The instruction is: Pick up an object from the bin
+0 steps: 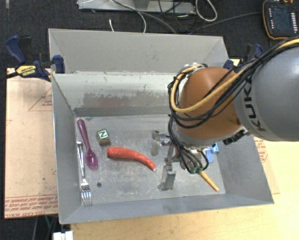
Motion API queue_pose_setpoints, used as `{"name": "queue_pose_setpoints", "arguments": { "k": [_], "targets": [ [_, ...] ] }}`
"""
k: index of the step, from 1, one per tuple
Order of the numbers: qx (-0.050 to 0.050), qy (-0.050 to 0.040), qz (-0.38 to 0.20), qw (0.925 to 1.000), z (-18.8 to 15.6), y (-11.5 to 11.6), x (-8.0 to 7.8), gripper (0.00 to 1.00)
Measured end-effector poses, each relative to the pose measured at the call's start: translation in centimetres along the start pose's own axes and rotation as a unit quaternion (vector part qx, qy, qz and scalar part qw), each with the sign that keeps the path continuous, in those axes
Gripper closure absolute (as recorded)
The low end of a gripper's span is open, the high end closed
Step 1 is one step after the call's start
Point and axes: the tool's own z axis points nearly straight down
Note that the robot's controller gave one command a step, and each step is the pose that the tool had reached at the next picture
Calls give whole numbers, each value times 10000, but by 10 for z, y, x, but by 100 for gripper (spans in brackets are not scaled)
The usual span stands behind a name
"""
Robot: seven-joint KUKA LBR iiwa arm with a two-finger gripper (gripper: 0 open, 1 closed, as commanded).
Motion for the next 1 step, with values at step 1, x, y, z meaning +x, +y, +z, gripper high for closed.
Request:
{"name": "queue_pose_setpoints", "arguments": {
  "k": [1],
  "targets": [
    [-4,-38,18,10000,-4,-1,-2,0]
  ]
}}
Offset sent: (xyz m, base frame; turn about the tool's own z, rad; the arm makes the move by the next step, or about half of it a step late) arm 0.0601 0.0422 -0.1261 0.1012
